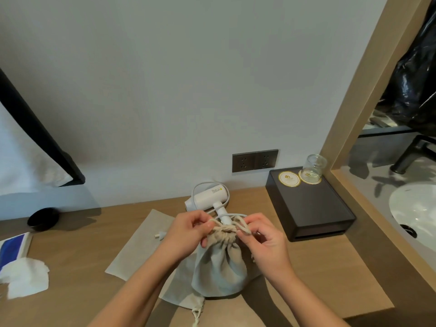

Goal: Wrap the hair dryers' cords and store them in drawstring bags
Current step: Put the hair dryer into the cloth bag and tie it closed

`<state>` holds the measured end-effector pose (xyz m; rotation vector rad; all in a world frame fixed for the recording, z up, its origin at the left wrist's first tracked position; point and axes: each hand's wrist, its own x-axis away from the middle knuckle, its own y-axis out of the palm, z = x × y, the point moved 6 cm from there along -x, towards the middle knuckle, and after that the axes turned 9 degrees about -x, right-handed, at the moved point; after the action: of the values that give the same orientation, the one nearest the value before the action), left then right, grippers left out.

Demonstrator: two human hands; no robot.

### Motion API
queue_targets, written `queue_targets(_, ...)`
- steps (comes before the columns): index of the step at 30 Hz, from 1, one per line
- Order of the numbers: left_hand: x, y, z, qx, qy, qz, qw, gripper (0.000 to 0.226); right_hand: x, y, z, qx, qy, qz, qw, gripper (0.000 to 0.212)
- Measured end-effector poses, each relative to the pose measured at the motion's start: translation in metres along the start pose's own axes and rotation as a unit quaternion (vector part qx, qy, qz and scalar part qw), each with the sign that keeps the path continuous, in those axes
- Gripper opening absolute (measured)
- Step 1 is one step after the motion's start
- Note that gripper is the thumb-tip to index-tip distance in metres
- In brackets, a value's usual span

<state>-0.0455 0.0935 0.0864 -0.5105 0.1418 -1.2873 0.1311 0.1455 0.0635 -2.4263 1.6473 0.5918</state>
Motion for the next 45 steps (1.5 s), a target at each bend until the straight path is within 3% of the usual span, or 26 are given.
queue_targets(7, 0.003, -0.007, -0.015, -0.006, -0.033, 0.073, 0.997, 0.018, 0.007, -0.01, 0.002, -0.027, 0.034, -0.008, 0.999, 0.03)
queue_targets(13, 0.002, -0.004, -0.018, 0.0, -0.025, 0.101, 0.995, 0.018, 0.01, -0.01, -0.001, -0.019, 0.072, -0.039, 0.996, 0.025)
queue_targets(19, 0.014, -0.004, 0.014, -0.09, 0.143, 0.114, 0.979, 0.018, -0.003, -0.011, -0.013, -0.068, 0.165, -0.054, 0.983, 0.005)
queue_targets(24, 0.024, -0.001, 0.03, -0.181, 0.273, 0.089, 0.941, 0.01, -0.015, 0.002, -0.021, -0.002, 0.224, -0.076, 0.972, 0.034)
queue_targets(30, 0.025, 0.001, 0.047, -0.261, 0.357, 0.05, 0.896, 0.007, -0.032, 0.018, -0.017, 0.108, 0.282, -0.131, 0.944, 0.042)
queue_targets(34, 0.016, 0.0, 0.054, -0.301, 0.362, 0.041, 0.881, 0.006, -0.032, 0.031, -0.02, 0.155, 0.278, -0.234, 0.919, 0.033)
queue_targets(37, 0.008, 0.0, 0.061, -0.321, 0.365, 0.028, 0.873, 0.006, -0.03, 0.034, -0.024, 0.159, 0.264, -0.285, 0.908, 0.04)
queue_targets(41, -0.001, 0.006, 0.071, -0.33, 0.371, -0.015, 0.868, 0.004, -0.027, 0.033, -0.022, 0.125, 0.245, -0.248, 0.929, 0.045)
queue_targets(45, -0.015, 0.007, 0.066, -0.254, 0.305, -0.056, 0.916, 0.004, -0.024, 0.032, -0.017, 0.064, 0.275, -0.214, 0.935, 0.049)
